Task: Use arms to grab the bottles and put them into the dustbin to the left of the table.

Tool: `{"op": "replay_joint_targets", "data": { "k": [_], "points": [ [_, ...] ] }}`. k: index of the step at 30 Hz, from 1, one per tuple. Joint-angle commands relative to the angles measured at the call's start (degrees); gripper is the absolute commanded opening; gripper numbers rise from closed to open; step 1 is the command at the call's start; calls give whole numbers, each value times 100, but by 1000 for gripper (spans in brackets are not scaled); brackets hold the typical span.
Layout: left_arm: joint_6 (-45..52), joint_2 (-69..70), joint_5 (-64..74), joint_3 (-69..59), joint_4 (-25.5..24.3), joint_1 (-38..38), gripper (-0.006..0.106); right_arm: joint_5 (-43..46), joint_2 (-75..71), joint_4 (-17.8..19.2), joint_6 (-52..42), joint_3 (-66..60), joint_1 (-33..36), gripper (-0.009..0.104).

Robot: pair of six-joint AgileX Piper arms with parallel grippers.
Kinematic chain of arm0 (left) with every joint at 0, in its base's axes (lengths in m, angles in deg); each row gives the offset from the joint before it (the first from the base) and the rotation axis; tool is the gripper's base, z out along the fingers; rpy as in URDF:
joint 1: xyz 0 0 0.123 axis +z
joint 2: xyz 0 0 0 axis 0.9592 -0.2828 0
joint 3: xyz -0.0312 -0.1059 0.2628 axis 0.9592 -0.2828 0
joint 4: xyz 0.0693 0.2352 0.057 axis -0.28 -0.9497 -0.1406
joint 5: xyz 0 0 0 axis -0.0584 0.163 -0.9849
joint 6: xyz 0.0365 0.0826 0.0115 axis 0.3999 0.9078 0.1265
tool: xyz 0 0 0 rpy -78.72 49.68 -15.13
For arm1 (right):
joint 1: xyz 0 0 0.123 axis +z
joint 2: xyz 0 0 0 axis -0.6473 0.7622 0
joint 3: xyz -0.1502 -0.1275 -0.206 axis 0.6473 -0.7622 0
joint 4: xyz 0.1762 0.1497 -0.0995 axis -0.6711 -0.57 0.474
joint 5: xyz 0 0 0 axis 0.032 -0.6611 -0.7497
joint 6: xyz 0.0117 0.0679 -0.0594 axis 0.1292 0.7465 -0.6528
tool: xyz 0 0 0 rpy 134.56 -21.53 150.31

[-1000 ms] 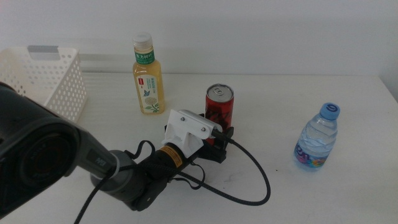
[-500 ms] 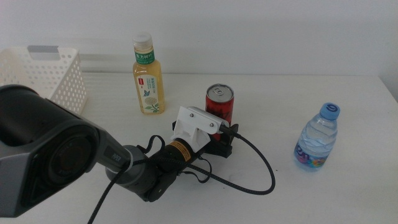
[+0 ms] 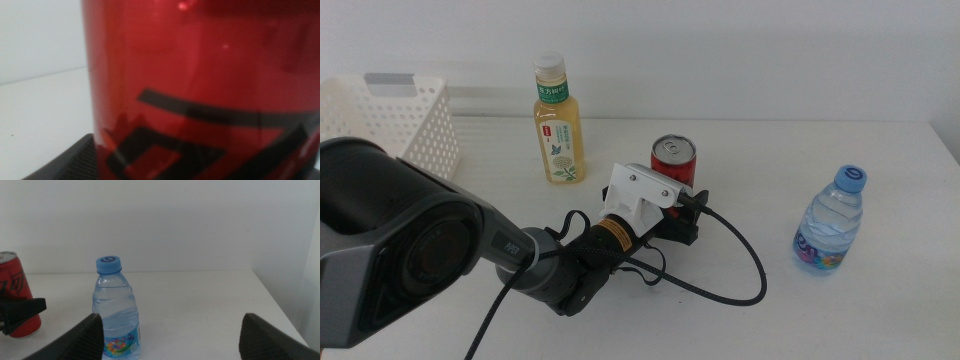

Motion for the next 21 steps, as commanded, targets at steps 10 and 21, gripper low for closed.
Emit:
{"op": "replay_joint_targets", "data": {
  "k": [10,21],
  "points": [
    [-54,394,649,-111,-180,-7,20,46,-22,13,-30,-17,6,93],
    [-25,2233,3428,-558,-218,-17,0,46,-22,13,-30,-17,6,93]
  ]
}}
